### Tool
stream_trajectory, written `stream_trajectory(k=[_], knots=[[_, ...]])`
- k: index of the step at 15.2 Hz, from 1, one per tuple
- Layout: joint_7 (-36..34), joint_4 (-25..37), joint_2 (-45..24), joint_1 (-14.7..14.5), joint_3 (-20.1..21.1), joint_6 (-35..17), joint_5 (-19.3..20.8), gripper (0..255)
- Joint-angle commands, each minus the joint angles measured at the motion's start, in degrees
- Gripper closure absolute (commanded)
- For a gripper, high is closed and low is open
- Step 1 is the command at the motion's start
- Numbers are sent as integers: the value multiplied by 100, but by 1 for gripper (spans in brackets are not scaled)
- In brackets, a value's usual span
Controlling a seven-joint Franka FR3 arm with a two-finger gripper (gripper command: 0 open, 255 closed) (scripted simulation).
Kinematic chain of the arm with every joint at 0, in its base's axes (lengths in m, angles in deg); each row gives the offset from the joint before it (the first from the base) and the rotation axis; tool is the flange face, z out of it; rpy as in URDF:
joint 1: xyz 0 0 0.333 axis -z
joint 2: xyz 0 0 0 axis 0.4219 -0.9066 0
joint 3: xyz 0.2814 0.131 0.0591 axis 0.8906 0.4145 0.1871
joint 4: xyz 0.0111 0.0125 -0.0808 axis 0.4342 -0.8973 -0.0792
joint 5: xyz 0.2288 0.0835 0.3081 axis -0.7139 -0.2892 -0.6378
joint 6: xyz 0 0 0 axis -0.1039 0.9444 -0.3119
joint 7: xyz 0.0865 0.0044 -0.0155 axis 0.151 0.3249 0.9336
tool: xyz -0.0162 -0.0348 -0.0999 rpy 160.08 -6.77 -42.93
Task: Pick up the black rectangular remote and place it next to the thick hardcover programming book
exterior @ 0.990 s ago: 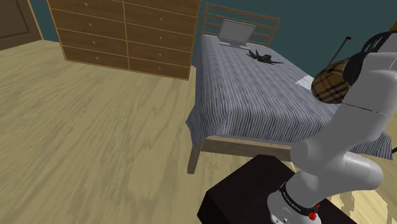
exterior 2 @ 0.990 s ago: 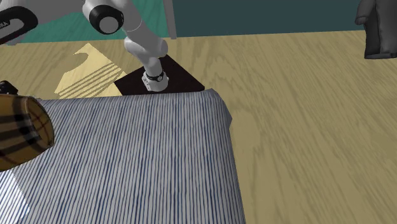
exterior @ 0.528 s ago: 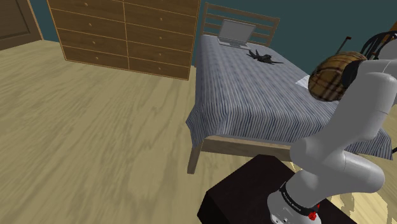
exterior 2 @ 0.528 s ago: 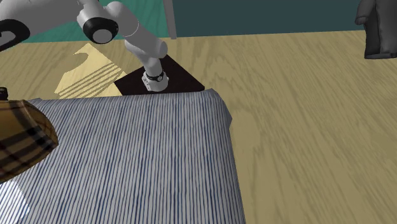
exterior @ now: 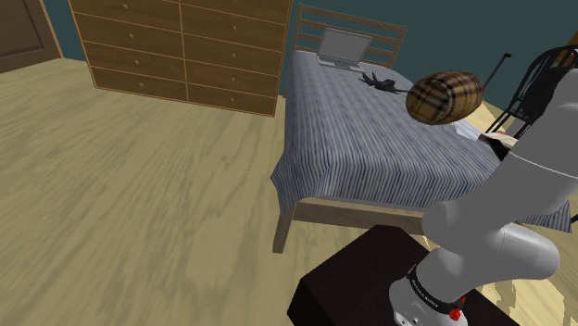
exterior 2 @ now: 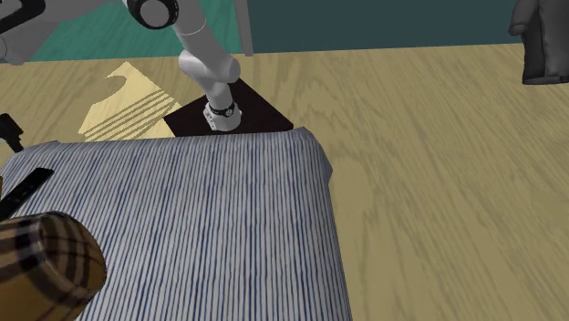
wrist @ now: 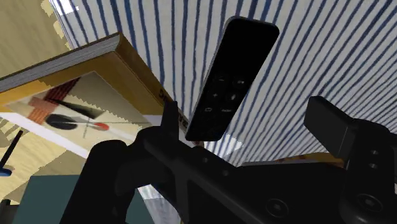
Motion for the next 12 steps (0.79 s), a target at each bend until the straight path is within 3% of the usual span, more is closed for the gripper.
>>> stream_trajectory(k=[1,2,12], knots=[[392,-1057,847,-85,96,-980,-1128,0],[680,-1401,1115,-106,123,-1289,-1681,0],[897,-1322,662,-177,223,-1507,-2139,0]])
